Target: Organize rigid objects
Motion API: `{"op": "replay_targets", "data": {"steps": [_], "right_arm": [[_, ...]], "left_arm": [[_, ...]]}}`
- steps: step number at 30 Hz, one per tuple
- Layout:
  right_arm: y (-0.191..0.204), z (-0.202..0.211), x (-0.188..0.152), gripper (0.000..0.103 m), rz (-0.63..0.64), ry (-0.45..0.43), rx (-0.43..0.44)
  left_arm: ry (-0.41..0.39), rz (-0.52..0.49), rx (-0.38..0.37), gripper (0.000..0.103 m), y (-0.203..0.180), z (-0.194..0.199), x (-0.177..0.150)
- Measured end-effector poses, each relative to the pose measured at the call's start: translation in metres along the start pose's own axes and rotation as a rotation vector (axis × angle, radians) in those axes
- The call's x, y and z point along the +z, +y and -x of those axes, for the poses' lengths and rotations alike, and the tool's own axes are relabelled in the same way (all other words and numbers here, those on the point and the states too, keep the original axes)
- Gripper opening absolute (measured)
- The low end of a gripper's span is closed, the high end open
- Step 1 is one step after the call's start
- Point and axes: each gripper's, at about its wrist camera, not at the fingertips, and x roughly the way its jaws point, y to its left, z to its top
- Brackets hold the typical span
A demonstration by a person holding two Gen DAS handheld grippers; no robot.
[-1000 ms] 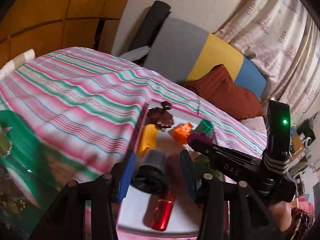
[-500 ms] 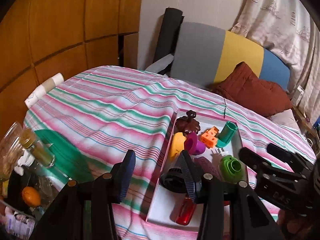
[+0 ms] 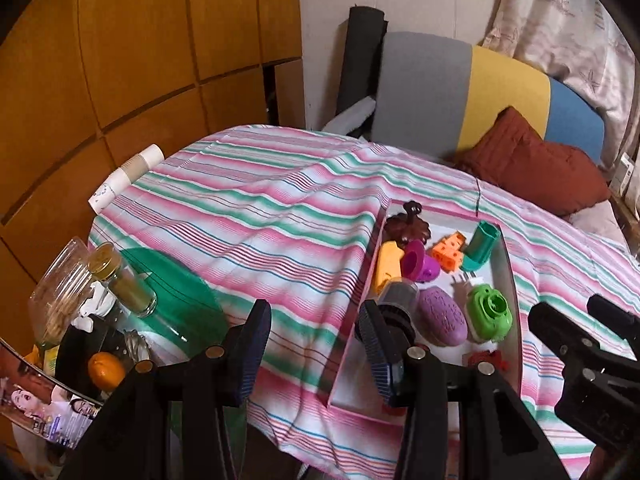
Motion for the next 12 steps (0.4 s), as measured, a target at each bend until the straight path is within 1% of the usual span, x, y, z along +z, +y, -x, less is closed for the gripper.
{"op": "replay_targets", "data": {"steps": [3, 7, 9, 10, 12], "right_arm": [[-0.001, 0.005, 0.000, 0.091, 0.001, -0.011, -0.005], [-0.007, 0.008, 0.001, 0.091, -0.008, -0.015, -0.009], [-0.011, 0.008, 0.001, 0.091, -0.016, -0.014, -0.011], [-0.014, 0.008, 0.001, 0.091, -0.023, -0.014, -0.011], [-0.021, 0.008, 0.001, 0.091, -0.036, -0.012, -0.016]], "left_arm": [[0.002, -0.006, -0.016, 0.046, -0.005, 0.003, -0.001], [-0.009, -0.021, -0.014, 0.046, -0.012, 0.007, -0.003], [-0.036, -0.023, -0.001, 0.046, -0.014, 0.010, -0.002], [-0.063, -0.017, 0.017, 0.046, -0.015, 0.012, -0.002], [-0.103, -0.040, 0.033, 0.046, -0.022, 0.017, -0.001]]}}
